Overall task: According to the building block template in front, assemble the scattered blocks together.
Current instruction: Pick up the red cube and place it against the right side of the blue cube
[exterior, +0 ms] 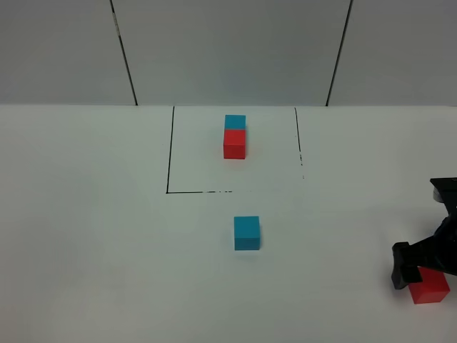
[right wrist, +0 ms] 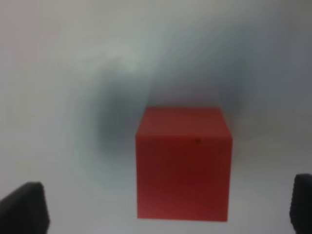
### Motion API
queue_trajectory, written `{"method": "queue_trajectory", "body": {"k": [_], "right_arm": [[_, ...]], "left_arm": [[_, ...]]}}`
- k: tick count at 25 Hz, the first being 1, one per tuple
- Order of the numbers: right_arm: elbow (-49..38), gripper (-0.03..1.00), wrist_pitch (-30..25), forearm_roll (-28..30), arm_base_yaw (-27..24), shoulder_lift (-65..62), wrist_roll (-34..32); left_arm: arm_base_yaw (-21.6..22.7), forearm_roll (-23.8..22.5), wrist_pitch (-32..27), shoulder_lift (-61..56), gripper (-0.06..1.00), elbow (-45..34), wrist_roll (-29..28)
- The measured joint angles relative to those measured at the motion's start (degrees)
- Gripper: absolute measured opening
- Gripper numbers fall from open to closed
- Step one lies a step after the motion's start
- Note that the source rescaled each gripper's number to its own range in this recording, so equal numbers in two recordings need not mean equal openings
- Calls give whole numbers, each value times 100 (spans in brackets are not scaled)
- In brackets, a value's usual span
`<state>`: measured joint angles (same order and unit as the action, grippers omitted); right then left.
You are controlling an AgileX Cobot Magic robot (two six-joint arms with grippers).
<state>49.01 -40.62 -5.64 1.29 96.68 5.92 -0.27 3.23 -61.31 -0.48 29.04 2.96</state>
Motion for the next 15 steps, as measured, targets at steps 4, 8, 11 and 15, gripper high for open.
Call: {"method": "queue_trajectory", "body": {"k": [4,8,11,15], "right_arm": [[4,100,211,11,0,294,4],[4,100,390,30,0,561,4],[4,100,390,55,0,700,4],[4,93,352,73,0,723,4]], "left_arm": [[0,-4,0,0,65,0,0],[0,-4,0,0,65,0,0],[0,-4,0,0,65,0,0],[0,-4,0,0,65,0,0]]}}
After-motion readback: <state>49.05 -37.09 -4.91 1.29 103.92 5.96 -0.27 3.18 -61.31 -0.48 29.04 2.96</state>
